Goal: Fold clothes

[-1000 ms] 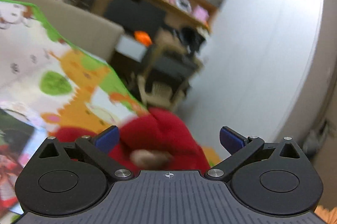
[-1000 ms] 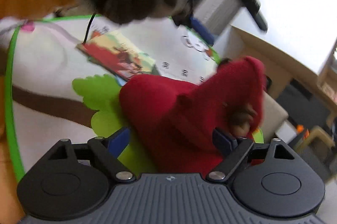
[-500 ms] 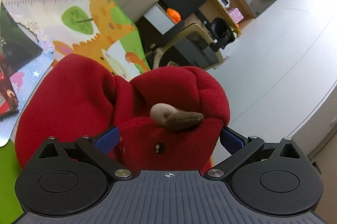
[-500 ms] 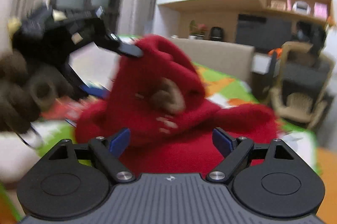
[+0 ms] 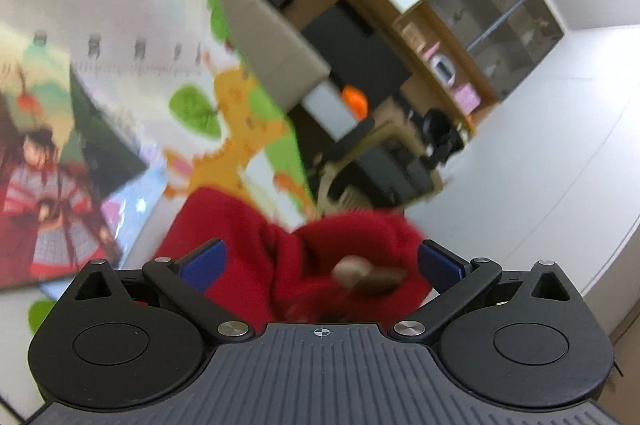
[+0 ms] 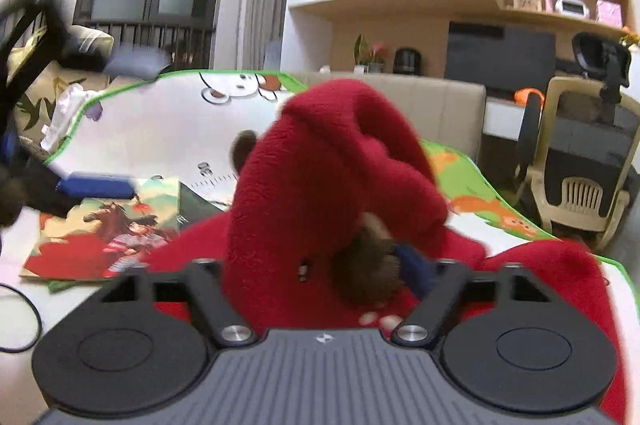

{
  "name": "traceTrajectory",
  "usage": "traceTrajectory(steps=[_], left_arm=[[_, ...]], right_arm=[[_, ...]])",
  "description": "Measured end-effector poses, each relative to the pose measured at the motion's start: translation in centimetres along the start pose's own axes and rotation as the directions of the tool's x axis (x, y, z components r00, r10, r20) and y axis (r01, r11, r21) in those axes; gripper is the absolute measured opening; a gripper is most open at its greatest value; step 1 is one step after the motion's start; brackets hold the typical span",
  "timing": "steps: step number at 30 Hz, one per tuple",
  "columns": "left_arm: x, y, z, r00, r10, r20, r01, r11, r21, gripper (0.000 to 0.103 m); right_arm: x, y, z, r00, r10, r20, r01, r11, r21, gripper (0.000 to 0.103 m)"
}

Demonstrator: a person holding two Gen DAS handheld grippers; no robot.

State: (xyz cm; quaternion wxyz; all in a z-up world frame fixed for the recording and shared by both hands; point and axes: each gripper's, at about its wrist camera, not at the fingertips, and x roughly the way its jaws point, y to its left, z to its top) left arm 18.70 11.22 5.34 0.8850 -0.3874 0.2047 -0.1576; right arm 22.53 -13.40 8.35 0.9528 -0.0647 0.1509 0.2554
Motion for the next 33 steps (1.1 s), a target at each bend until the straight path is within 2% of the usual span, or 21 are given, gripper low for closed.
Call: traceTrajectory(steps=[1,3,5,6,7,8,10,13,15,16,18,19,20,22,24,25,26,27,28,30,33], left_arm=[[0.8,0.7,-0.2,0.999,-0.004,-0.045,0.002,1.000,-0.030,0.103],[2.5,1.9,-0.8,0.993,-0.008,-0.114,-0.002,0.997,-0.082,0.103],[3.8,2.6,-1.1,0.990,0.012,-0.138,-0.024,0.996,-0.081,0.103],[4.4,2.9,-1.3,0.989,0.019,-0.146,-0.031,0.996,-0.081,0.103],[4.8,3.1,-1.3,0.988,0.020,-0.150,-0.033,0.996,-0.084,0.103],[5.1,3.3,-1.3,0.988,0.021,-0.151,-0.034,0.996,-0.087,0.103],[5.1,3.4,-1.2,0.988,0.025,-0.152,-0.038,0.996,-0.082,0.103],[3.6,3.2,-0.2,0.993,0.037,-0.112,-0.046,0.996,-0.075,0.103],[1.8,2.5,0.9,0.997,0.043,-0.057,-0.045,0.998,-0.036,0.103],[1.0,1.8,1.5,0.999,0.038,-0.033,-0.038,0.999,-0.004,0.103],[-0.3,0.3,2.5,1.000,0.022,0.003,-0.022,0.997,0.079,0.103],[-0.8,-0.5,2.8,1.000,0.015,0.019,-0.017,0.993,0.117,0.103],[-1.1,-1.1,3.0,0.999,0.013,0.034,-0.018,0.989,0.145,0.103],[-1.2,-1.9,2.7,0.998,0.008,0.058,-0.017,0.987,0.160,0.103],[-0.2,-1.8,1.8,0.999,0.003,0.051,-0.010,0.991,0.132,0.103],[0.6,-1.7,1.1,1.000,-0.002,0.024,0.000,0.993,0.118,0.103],[1.5,-1.6,0.4,1.000,-0.011,-0.011,0.012,0.994,0.107,0.103],[2.3,-1.6,-0.4,0.999,-0.018,-0.047,0.023,0.994,0.106,0.103],[3.2,-1.7,-1.3,0.996,-0.025,-0.084,0.034,0.993,0.111,0.103],[4.7,-2.0,-3.0,0.988,-0.033,-0.152,0.053,0.990,0.128,0.103],[5.8,-2.2,-4.5,0.978,-0.017,-0.206,0.053,0.983,0.173,0.103]], right_arm=[[-0.1,-1.4,0.7,1.000,-0.015,-0.016,0.015,1.000,0.008,0.043],[-0.5,-4.0,2.5,0.996,-0.084,-0.028,0.084,0.996,-0.013,0.037],[-1.0,-5.3,4.6,0.981,-0.192,0.025,0.194,0.970,-0.144,0.028],[-1.1,-5.2,5.6,0.967,-0.243,0.074,0.254,0.936,-0.243,0.024],[-1.2,-4.6,6.3,0.959,-0.258,0.120,0.284,0.894,-0.346,0.023],[-1.3,-3.1,6.4,0.959,-0.234,0.160,0.282,0.840,-0.463,0.023],[-1.5,0.6,5.5,0.969,-0.140,0.204,0.243,0.694,-0.678,0.022],[-1.5,5.8,0.7,0.998,0.033,0.055,0.029,0.531,-0.847,0.022],[-1.9,8.2,-3.9,0.994,0.097,-0.049,-0.085,0.409,-0.908,0.021],[-2.3,8.7,-5.0,0.991,0.110,-0.070,-0.108,0.395,-0.912,0.019],[-3.2,8.8,-6.1,0.989,0.125,-0.080,-0.125,0.420,-0.899,0.019],[-3.7,8.9,-6.7,0.988,0.132,-0.084,-0.134,0.432,-0.892,0.024],[-4.2,8.3,-5.8,0.989,0.132,-0.065,-0.124,0.504,-0.855,0.032],[-5.4,6.0,-2.5,0.993,0.113,0.013,-0.070,0.700,-0.711,0.081],[-6.7,3.1,1.0,0.991,0.069,0.118,-0.001,0.868,-0.497,0.097],[-6.9,1.5,2.6,0.989,0.044,0.143,0.013,0.929,-0.369,0.102],[-6.5,-0.3,3.8,0.990,0.023,0.140,0.011,0.972,-0.234,0.103],[-6.0,-2.2,4.7,0.992,0.005,0.128,0.007,0.995,-0.095,0.103],[-5.1,-3.9,5.3,0.994,-0.015,0.107,0.011,0.999,0.035,0.103],[-2.7,-7.1,5.4,0.997,-0.043,0.061,0.029,0.974,0.224,0.103],[2.1,-9.9,5.0,0.999,-0.051,-0.016,0.053,0.952,0.301,0.102]])
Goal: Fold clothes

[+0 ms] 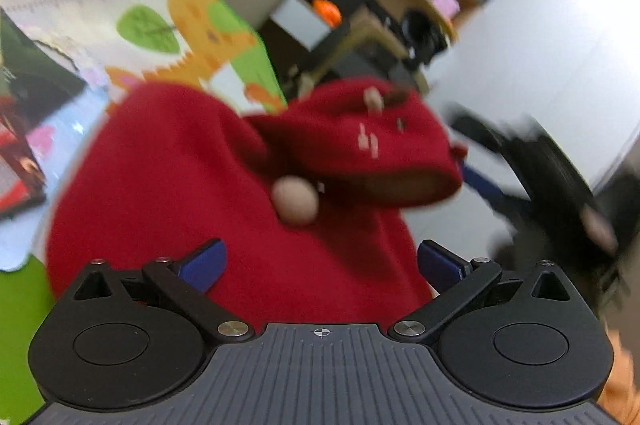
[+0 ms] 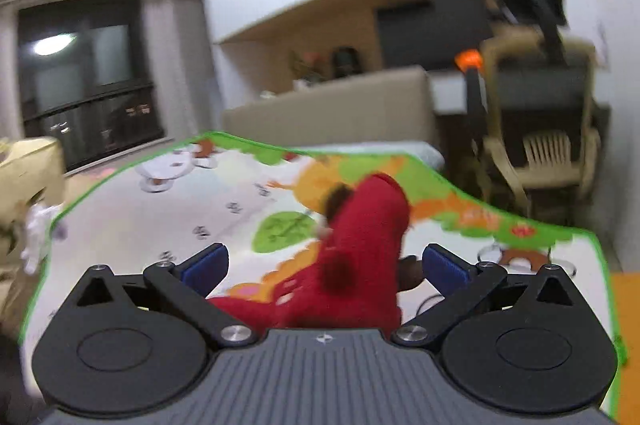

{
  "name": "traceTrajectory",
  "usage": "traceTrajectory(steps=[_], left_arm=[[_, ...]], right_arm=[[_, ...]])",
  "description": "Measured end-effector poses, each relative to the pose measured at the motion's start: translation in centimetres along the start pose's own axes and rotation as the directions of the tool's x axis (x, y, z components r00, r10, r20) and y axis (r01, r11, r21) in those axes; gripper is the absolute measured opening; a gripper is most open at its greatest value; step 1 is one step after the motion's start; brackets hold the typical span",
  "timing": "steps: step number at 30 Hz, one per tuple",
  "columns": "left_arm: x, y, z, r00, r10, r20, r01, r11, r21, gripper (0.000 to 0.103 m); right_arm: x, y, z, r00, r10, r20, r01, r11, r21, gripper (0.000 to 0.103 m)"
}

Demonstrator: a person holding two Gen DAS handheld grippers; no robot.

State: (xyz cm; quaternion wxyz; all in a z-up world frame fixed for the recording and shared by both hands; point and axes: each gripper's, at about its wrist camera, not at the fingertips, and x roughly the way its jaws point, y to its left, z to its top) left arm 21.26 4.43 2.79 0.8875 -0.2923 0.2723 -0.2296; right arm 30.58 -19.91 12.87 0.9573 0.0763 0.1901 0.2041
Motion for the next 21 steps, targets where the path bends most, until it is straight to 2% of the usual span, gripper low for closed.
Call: traceTrajectory(steps=[2,3,4,5,6,7,8,9,10,12,14,15,16,18,19,21], left_arm=[[0.1,0.2,-0.3,1.000,-0.004,-0.006,0.004,1.000,0.000,0.103],[0.1,0.5,-0.3,1.000,-0.013,-0.008,0.012,1.000,-0.007,0.103],[0.0,0.8,-0.3,1.000,-0.024,-0.010,0.024,1.000,-0.018,0.103],[-0.1,1.0,-0.2,0.999,-0.035,-0.011,0.035,0.999,-0.025,0.103],[-0.1,1.2,-0.2,0.999,-0.046,-0.012,0.046,0.999,-0.030,0.103],[-0.1,1.4,-0.3,0.999,-0.053,-0.012,0.052,0.998,-0.033,0.103],[0.0,1.5,-0.3,0.998,-0.057,-0.012,0.057,0.998,-0.034,0.103],[0.0,1.7,-0.4,0.998,-0.061,-0.011,0.061,0.998,-0.035,0.103],[0.1,1.8,-0.4,0.998,-0.065,-0.010,0.065,0.997,-0.038,0.103],[-0.4,2.3,-0.1,0.996,-0.086,0.003,0.086,0.994,-0.074,0.103],[-1.3,2.7,0.5,0.995,-0.099,0.034,0.102,0.989,-0.110,0.103],[-2.2,2.9,0.9,0.994,-0.093,0.065,0.100,0.987,-0.123,0.103],[-3.3,2.8,1.5,0.991,-0.084,0.101,0.096,0.989,-0.116,0.103],[-5.3,1.7,2.9,0.983,-0.078,0.167,0.089,0.994,-0.061,0.103],[-6.1,0.9,3.6,0.978,-0.087,0.190,0.094,0.995,-0.029,0.103],[-6.3,-1.5,4.7,0.978,-0.097,0.187,0.090,0.995,0.045,0.103]], right_arm=[[3.9,-0.7,0.0,0.996,0.004,-0.089,-0.006,1.000,-0.022,0.077],[5.7,-0.9,0.0,0.992,-0.008,-0.129,0.001,0.999,-0.049,0.051],[6.7,-0.6,-0.2,0.989,-0.028,-0.148,0.012,0.994,-0.108,0.033],[6.9,0.3,-0.2,0.990,-0.051,-0.130,0.025,0.979,-0.201,0.032],[6.4,1.5,-0.1,0.995,-0.065,-0.077,0.039,0.953,-0.301,0.025],[5.6,2.8,0.1,0.998,-0.069,-0.012,0.059,0.916,-0.397,0.018],[4.5,4.1,0.0,0.997,-0.058,0.043,0.072,0.861,-0.504,0.018],[3.3,5.5,-0.3,0.995,-0.036,0.091,0.085,0.788,-0.610,0.018],[2.4,6.7,-0.9,0.992,-0.015,0.122,0.098,0.694,-0.713,0.018],[1.0,9.0,-3.5,0.990,0.017,0.140,0.118,0.443,-0.889,0.018],[-0.5,9.5,-8.3,0.992,0.048,0.118,0.108,0.167,-0.980,0.018],[-1.4,9.4,-10.6,0.994,0.060,0.088,0.085,0.055,-0.995,0.018],[-2.2,9.1,-12.8,0.995,0.071,0.067,0.070,-0.041,-0.997,0.017],[-3.6,8.4,-17.1,0.995,0.091,0.034,0.053,-0.221,-0.974,0.017],[-4.0,8.0,-18.9,0.994,0.104,0.031,0.061,-0.297,-0.953,0.017],[-4.4,7.5,-20.9,0.990,0.132,0.044,0.092,-0.383,-0.919,0.017]])
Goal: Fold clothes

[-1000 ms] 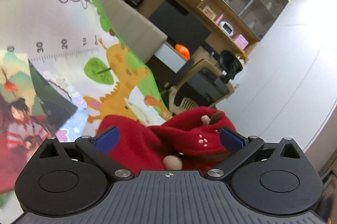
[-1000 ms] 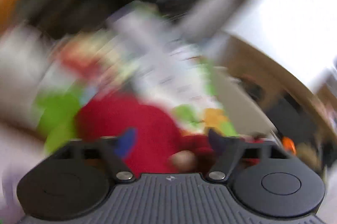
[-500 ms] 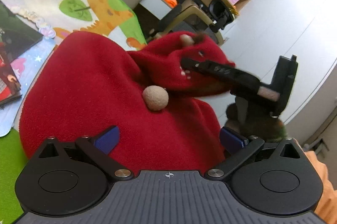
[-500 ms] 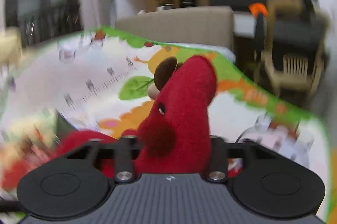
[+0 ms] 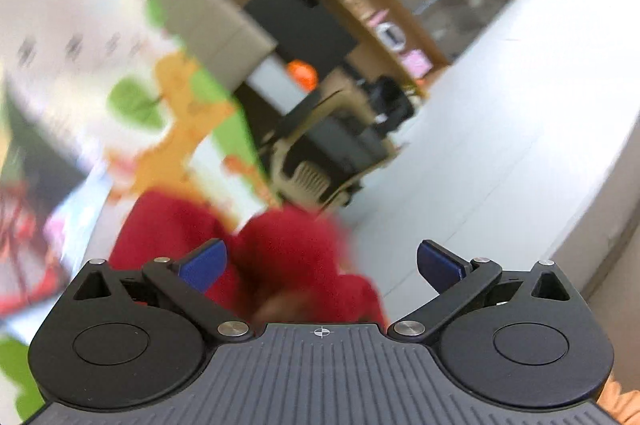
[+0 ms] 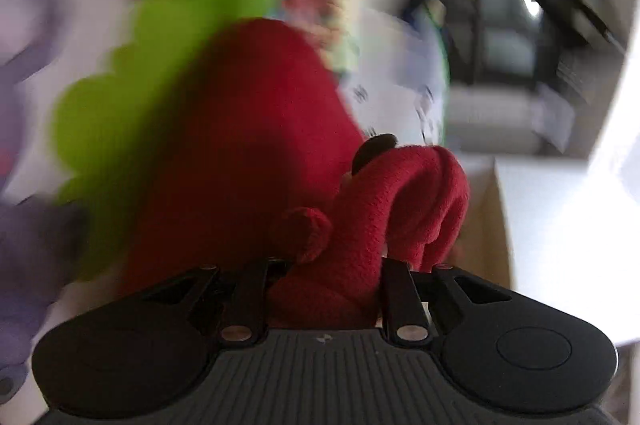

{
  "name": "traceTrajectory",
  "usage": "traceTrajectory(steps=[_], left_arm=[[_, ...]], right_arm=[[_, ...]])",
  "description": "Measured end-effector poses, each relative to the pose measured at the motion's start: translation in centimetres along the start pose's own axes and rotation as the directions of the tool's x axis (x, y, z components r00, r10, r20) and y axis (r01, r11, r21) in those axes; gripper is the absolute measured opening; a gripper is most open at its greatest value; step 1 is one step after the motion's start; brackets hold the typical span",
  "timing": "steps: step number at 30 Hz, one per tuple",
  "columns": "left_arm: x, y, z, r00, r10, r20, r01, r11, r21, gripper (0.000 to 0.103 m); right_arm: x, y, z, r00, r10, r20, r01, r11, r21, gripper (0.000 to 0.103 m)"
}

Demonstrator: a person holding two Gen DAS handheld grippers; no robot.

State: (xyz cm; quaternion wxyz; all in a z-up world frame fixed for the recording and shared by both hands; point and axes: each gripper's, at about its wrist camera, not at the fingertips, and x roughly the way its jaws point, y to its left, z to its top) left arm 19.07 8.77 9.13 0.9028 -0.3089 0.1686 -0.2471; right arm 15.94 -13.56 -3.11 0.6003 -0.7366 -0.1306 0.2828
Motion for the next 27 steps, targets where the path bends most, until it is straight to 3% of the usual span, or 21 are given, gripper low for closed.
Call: traceTrajectory(steps=[3,5,8,10,11,13,14,18,23,26,27], left_arm=[[1.4,-3.4,1.1,0.999,0.014,-0.035,-0.010,0.994,0.109,0.103],[4.1,-4.0,0.5,0.988,0.125,-0.089,-0.109,0.980,0.168,0.103],[7.1,-2.5,-1.4,0.938,0.324,-0.123,-0.285,0.923,0.258,0.103],[7.4,-0.7,-2.6,0.911,0.391,-0.132,-0.345,0.897,0.276,0.103],[7.4,0.0,-3.0,0.901,0.411,-0.136,-0.364,0.889,0.277,0.103],[7.0,1.1,-3.4,0.892,0.429,-0.141,-0.384,0.885,0.265,0.103],[6.7,1.7,-3.6,0.887,0.438,-0.143,-0.394,0.882,0.259,0.103],[6.4,2.4,-3.8,0.878,0.458,-0.141,-0.410,0.870,0.275,0.103],[6.3,1.8,-4.0,0.874,0.467,-0.136,-0.418,0.864,0.281,0.103],[6.4,1.6,-4.2,0.873,0.469,-0.136,-0.421,0.864,0.277,0.103],[6.4,1.7,-4.2,0.872,0.469,-0.137,-0.421,0.864,0.276,0.103]], right_arm=[[-0.5,1.1,-0.1,1.000,-0.025,0.006,0.026,0.998,-0.048,0.018],[-0.8,1.0,-0.6,0.999,-0.038,-0.014,0.038,0.999,-0.023,0.018],[-1.8,1.0,-1.7,0.998,-0.027,-0.058,0.030,0.998,0.049,0.029],[-2.9,0.3,-2.6,0.995,0.023,-0.095,-0.003,0.979,0.202,0.043],[-3.7,-0.5,-3.3,0.993,0.059,-0.103,-0.024,0.948,0.317,0.048],[-5.2,-2.4,-4.7,0.985,0.148,-0.094,-0.072,0.831,0.551,0.077],[-6.0,-3.5,-5.7,0.981,0.187,-0.060,-0.101,0.743,0.661,0.081],[-8.7,-6.8,-8.7,0.973,0.206,0.102,-0.182,0.418,0.890,0.085],[-9.3,-10.7,-12.1,0.977,0.074,0.202,-0.204,0.022,0.979,0.090],[-6.8,-10.6,-12.0,0.987,0.062,0.148,-0.142,-0.098,0.985,0.090],[-5.7,-10.1,-11.7,0.988,0.082,0.132,-0.124,-0.095,0.988,0.092]])
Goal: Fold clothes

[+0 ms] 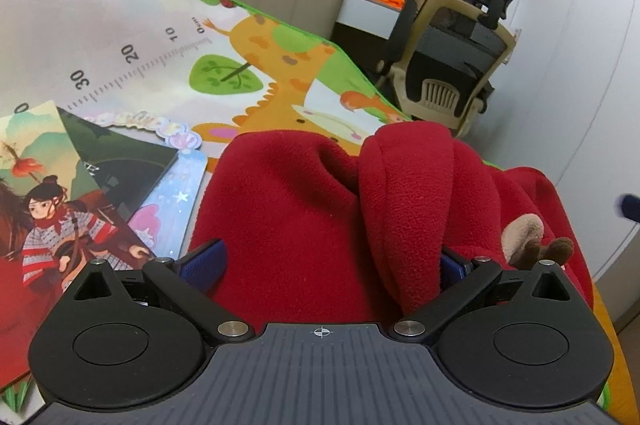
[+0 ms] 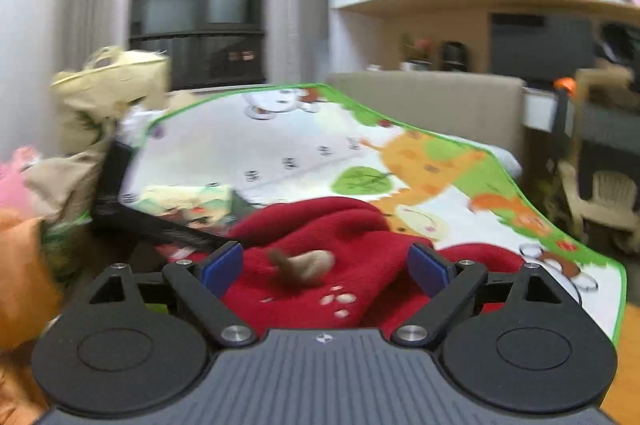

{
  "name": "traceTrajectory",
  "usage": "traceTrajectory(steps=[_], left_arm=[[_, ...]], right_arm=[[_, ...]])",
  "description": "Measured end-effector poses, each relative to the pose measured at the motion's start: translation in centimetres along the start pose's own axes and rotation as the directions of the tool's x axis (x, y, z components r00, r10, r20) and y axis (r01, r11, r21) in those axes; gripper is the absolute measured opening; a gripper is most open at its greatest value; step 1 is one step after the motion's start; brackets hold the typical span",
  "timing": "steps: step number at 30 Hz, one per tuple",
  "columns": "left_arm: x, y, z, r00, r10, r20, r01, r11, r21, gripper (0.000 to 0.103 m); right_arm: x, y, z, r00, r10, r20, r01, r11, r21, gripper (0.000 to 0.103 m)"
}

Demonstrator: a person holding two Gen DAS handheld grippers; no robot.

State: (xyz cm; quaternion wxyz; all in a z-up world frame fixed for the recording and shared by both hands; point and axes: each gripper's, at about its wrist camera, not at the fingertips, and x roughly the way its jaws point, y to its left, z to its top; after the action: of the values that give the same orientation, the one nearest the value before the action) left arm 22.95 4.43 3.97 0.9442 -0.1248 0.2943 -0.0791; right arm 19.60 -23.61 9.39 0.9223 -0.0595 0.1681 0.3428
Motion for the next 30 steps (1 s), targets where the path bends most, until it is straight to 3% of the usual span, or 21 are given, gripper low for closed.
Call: traceTrajectory(steps=[3,6,8,9,11,13,14,15,18,19,22,23,25,27,30], left_arm=[[-0.6,0.1,0.2,1.000,-0.003,-0.003,0.003,1.000,0.008,0.103],[-2.8,-0.4,0.7,0.998,-0.034,0.049,0.032,0.998,0.058,0.103],[-4.4,-1.1,1.5,0.980,-0.165,0.110,0.158,0.985,0.066,0.103],[-4.8,-1.3,2.0,0.957,-0.261,0.127,0.257,0.965,0.050,0.103],[-4.6,-1.9,3.0,0.886,-0.443,0.136,0.447,0.894,0.002,0.103],[-3.2,-2.5,3.6,0.807,-0.575,0.135,0.585,0.810,-0.050,0.103],[-2.1,-2.6,3.7,0.789,-0.602,0.126,0.613,0.786,-0.082,0.103],[-0.5,-2.6,3.6,0.791,-0.603,0.108,0.612,0.782,-0.120,0.103],[4.4,-0.4,2.7,0.858,-0.510,0.060,0.503,0.813,-0.292,0.103],[5.4,0.9,2.3,0.866,-0.495,0.075,0.488,0.800,-0.349,0.103],[5.0,3.7,1.9,0.847,-0.508,0.158,0.515,0.707,-0.484,0.103],[4.2,4.0,2.0,0.856,-0.489,0.169,0.502,0.708,-0.496,0.103],[1.7,4.1,2.4,0.880,-0.442,0.175,0.470,0.751,-0.465,0.103],[-1.1,3.7,2.2,0.888,-0.427,0.167,0.456,0.778,-0.433,0.103],[-3.8,3.2,0.1,0.847,-0.516,0.128,0.512,0.729,-0.454,0.103]], right_arm=[[4.3,1.6,-3.8,0.984,-0.134,-0.114,0.111,0.976,-0.186,0.093],[4.5,2.7,-6.8,0.982,-0.188,-0.033,0.176,0.957,-0.230,0.099],[4.5,2.6,-6.9,0.981,-0.190,-0.025,0.181,0.960,-0.216,0.100],[4.4,2.5,-6.9,0.982,-0.190,-0.024,0.181,0.961,-0.207,0.102],[4.4,2.4,-7.0,0.982,-0.188,-0.023,0.180,0.965,-0.192,0.103],[4.4,2.5,-7.1,0.982,-0.187,-0.021,0.180,0.965,-0.191,0.103],[4.3,2.6,-7.2,0.982,-0.189,-0.018,0.182,0.964,-0.192,0.103],[4.2,2.7,-7.3,0.982,-0.190,-0.015,0.184,0.964,-0.192,0.103],[4.2,2.5,-7.4,0.984,-0.180,-0.011,0.175,0.969,-0.175,0.103],[4.3,2.3,-7.4,0.984,-0.175,-0.010,0.171,0.971,-0.165,0.103],[4.3,1.9,-7.5,0.988,-0.156,-0.021,0.151,0.978,-0.143,0.103],[4.3,1.8,-7.5,0.988,-0.154,-0.023,0.149,0.979,-0.141,0.103],[4.3,1.9,-7.5,0.987,-0.156,-0.028,0.151,0.978,-0.141,0.103],[4.3,2.0,-7.5,0.987,-0.160,-0.030,0.155,0.977,-0.144,0.103],[4.4,2.1,-7.5,0.985,-0.169,-0.031,0.162,0.974,-0.157,0.103]])
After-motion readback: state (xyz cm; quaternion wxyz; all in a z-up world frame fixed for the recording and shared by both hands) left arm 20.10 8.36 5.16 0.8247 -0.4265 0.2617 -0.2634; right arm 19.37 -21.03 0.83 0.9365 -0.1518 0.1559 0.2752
